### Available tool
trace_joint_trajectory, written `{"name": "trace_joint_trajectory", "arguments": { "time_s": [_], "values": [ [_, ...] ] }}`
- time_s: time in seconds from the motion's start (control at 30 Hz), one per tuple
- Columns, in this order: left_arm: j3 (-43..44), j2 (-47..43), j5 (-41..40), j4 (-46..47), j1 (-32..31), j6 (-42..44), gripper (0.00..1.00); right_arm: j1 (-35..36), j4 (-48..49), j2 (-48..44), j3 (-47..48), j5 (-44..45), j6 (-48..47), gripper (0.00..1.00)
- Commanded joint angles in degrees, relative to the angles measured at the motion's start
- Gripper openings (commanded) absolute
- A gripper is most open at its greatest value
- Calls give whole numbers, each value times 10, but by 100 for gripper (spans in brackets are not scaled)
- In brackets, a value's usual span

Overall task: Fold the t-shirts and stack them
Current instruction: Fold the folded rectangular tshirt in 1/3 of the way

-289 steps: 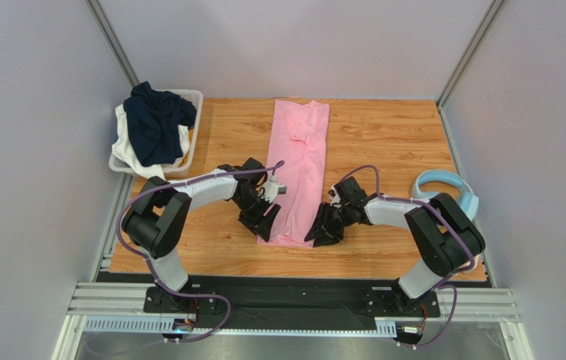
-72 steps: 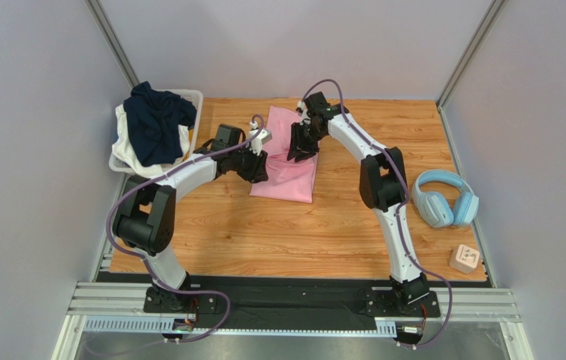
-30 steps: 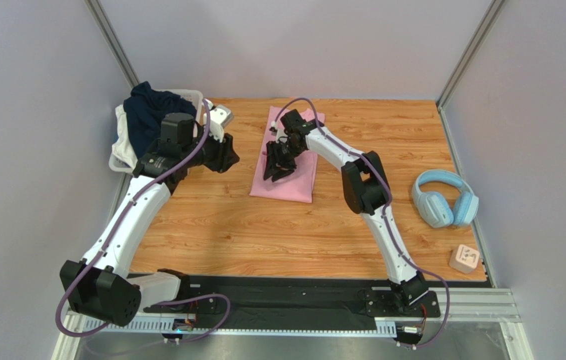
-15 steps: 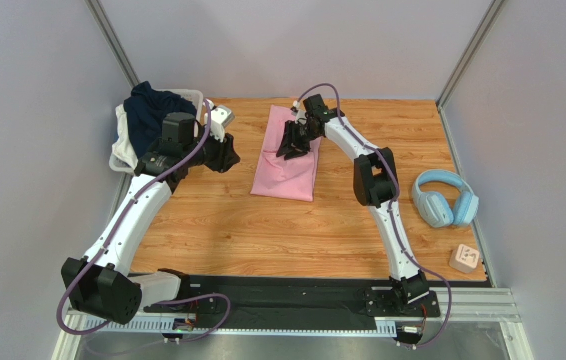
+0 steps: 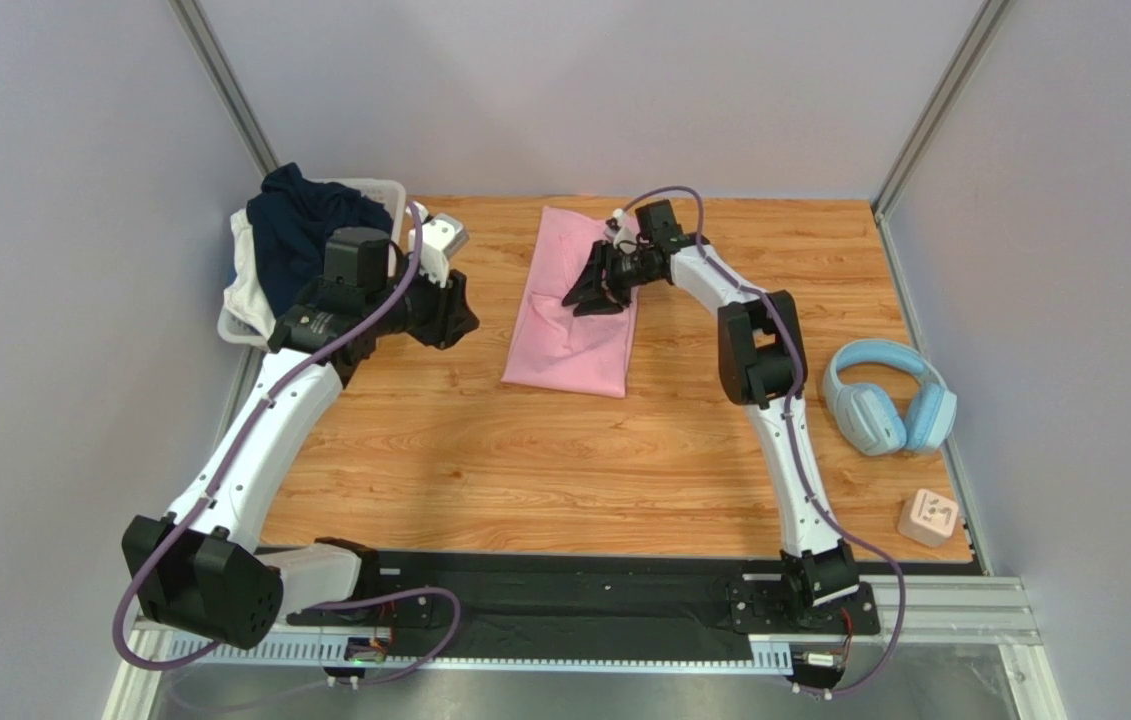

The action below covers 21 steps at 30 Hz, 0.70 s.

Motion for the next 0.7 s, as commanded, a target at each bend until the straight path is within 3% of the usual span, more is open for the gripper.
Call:
{"name": "trace_joint_trajectory", "arguments": {
  "time_s": [0.0, 0.2, 0.47, 0.67],
  "values": [
    [-4, -13, 6, 2, 4, 2, 46, -23, 71, 8, -53, -42, 46, 45],
    [-12, -21, 7, 21, 6, -10, 46, -11, 291, -115, -179, -97, 176, 54],
    [-17, -28, 12, 24, 9, -16, 46, 62, 285, -58, -49, -108, 220, 50],
    [-17, -36, 10, 15, 12, -6, 46, 72, 306, -10, -46, -92, 238, 48]
  ]
}}
